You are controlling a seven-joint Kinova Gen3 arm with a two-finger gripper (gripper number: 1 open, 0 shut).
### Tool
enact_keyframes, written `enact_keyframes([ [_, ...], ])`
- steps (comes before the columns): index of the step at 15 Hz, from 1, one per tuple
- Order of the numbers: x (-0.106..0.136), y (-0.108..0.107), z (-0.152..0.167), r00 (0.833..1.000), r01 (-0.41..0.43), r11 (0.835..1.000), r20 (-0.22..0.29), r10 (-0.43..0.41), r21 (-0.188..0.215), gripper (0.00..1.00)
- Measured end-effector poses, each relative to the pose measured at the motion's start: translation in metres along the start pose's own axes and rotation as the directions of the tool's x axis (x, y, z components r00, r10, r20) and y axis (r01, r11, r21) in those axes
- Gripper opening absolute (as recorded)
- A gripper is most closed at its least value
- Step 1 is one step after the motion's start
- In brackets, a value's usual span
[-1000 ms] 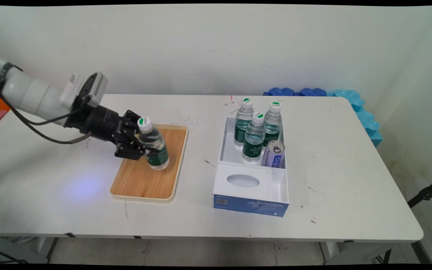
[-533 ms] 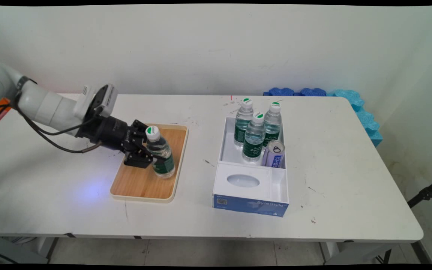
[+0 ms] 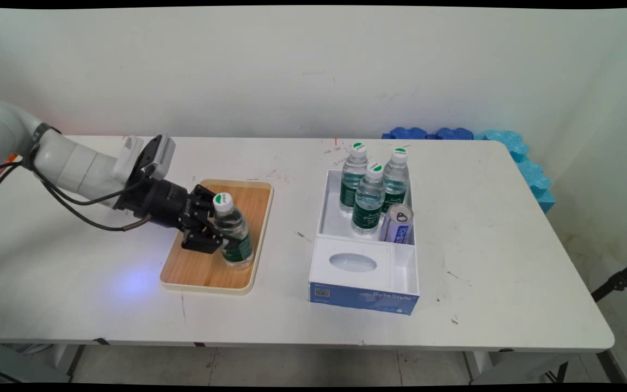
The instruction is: Place the picked object on the tray
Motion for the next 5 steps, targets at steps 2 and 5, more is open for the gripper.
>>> enact_keyframes([
  [2, -0.0023, 0.0, 0.0014, 1.0, 0.006, 1.0, 0.001, -0.006, -0.002, 1.0],
  [5, -0.0061, -0.0002, 0.0028, 1.0, 0.011, 1.0, 0.005, -0.011, -0.003, 1.0],
])
